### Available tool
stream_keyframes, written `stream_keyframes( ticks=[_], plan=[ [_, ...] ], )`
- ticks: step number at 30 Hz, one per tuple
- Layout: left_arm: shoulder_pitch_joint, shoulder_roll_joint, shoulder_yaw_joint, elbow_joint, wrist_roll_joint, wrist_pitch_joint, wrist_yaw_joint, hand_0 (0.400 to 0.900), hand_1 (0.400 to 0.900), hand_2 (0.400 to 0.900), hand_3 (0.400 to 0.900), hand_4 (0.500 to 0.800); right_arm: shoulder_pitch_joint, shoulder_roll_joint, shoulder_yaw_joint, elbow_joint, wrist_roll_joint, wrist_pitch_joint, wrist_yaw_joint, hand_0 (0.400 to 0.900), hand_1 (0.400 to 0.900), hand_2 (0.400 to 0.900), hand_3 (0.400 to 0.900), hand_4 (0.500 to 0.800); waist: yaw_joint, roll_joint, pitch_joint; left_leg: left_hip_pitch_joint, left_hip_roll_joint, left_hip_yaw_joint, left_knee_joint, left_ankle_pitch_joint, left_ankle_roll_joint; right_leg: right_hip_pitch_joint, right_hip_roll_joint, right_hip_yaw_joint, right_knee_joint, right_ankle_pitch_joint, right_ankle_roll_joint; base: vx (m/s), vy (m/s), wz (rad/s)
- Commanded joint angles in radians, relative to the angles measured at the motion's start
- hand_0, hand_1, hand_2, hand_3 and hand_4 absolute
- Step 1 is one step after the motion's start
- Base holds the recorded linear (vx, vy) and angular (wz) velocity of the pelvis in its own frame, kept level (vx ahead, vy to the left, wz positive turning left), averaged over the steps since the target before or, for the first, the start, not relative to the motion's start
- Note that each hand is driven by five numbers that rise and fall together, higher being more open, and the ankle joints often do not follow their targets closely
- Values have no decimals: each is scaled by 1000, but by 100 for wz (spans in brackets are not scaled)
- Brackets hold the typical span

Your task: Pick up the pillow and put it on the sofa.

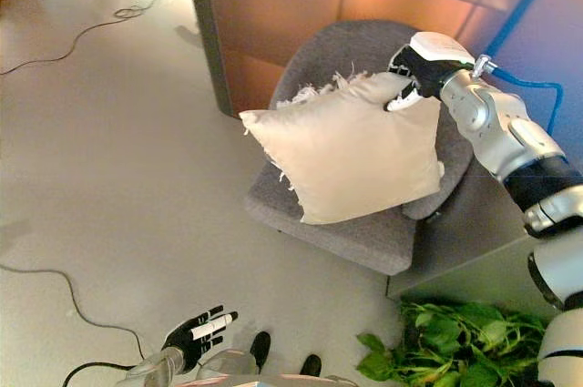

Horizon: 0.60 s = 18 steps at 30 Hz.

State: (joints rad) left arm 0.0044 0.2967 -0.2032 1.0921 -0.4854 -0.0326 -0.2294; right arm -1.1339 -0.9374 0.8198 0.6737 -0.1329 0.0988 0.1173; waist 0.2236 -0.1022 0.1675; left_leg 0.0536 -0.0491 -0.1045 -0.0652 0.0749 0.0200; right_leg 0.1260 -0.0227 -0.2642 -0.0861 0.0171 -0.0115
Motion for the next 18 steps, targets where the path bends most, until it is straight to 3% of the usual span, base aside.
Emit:
stream_keyframes(
  ticks=[1, 5, 18],
  plan=[
    [-24, 42, -110, 38, -2, 1, -71, 900, 900, 900, 900, 800, -303, 21, -4, 131, 51, 44, -92, 900, 900, 900, 900, 800, 45, -57, -127, -43, 45, -15, 35, -41, -89, 0, -44, -59, 73, -41, 56, 31, 4, 21],
    [-26, 39, -143, 49, -22, -2, -75, 900, 900, 900, 900, 800, -375, 75, 23, 252, 68, 48, -98, 900, 900, 900, 900, 800, 66, -46, -127, -47, 42, -34, 28, -32, -91, 5, -47, -71, 66, -39, 58, 15, 14, 18],
    [-26, 29, -151, 30, 8, -2, -56, 900, 900, 900, 900, 800, -279, 82, -65, 209, 191, 61, -145, 900, 900, 900, 900, 800, 40, -3, -128, -43, 33, -25, 20, -33, -80, -2, -59, -55, 68, -38, 64, -23, 14, -3]
  ],
)
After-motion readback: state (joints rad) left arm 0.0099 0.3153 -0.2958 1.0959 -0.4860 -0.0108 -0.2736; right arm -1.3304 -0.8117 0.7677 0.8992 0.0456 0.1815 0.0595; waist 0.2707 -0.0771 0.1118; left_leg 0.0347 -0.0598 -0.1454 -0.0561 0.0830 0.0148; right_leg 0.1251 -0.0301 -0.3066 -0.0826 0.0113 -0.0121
